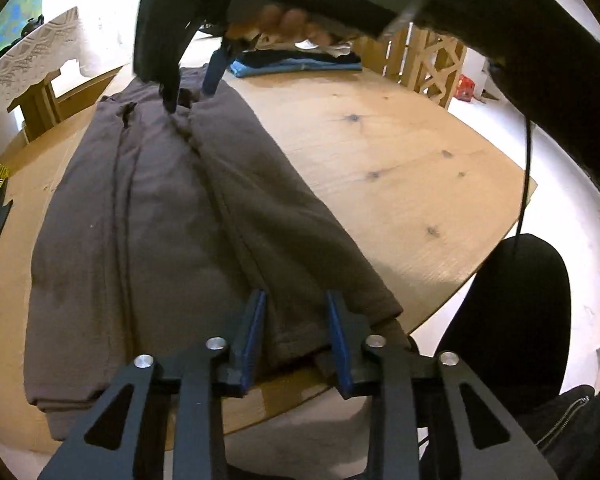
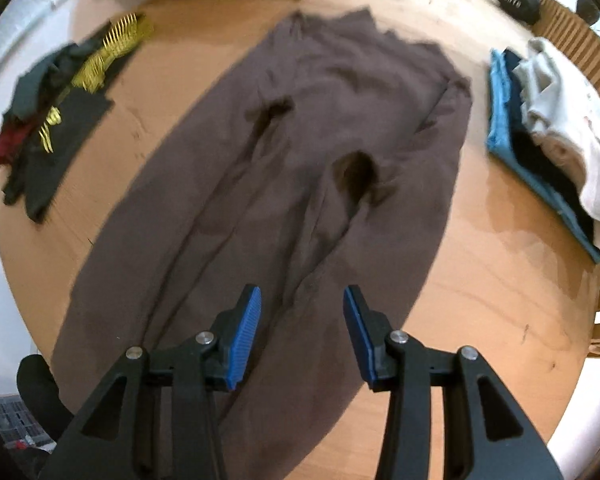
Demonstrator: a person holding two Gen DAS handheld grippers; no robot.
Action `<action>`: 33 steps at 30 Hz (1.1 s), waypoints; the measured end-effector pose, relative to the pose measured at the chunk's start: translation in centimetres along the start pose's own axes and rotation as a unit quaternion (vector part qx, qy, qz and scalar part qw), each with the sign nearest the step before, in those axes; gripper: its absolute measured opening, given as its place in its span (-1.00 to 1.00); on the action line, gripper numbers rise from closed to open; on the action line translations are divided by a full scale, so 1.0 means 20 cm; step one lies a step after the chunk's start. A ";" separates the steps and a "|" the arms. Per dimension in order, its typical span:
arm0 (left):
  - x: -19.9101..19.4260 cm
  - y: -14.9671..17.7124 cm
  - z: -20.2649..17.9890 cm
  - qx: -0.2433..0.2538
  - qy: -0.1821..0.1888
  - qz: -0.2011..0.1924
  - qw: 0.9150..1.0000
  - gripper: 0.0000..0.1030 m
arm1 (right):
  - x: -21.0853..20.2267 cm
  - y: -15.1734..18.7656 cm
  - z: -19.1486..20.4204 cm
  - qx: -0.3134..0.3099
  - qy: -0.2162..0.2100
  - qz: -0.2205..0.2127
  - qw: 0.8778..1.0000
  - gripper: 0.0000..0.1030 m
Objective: Fold clothes
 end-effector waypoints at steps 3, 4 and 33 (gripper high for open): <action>0.00 0.00 0.00 0.003 0.003 -0.004 1.000 -0.55 | 0.05 0.01 0.00 -0.013 0.026 0.019 0.999 -0.17; -0.01 0.00 -0.01 0.005 0.003 -0.006 1.000 -0.56 | 0.06 0.01 0.00 -0.016 0.030 0.022 0.999 -0.17; -0.17 -0.09 0.14 -0.013 -0.017 -0.053 0.998 -0.75 | 0.06 -0.01 -0.07 0.053 0.002 0.020 0.998 -0.76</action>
Point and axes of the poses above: each gripper's, at about its wrist camera, not at the fingertips, and x roughly the way its jaws point, z to its left, y to its underside, the point moved 9 cm from there along x, roughly the way its jaws point, and after that the axes turned 12 degrees about -z, right-handed, at the moved point
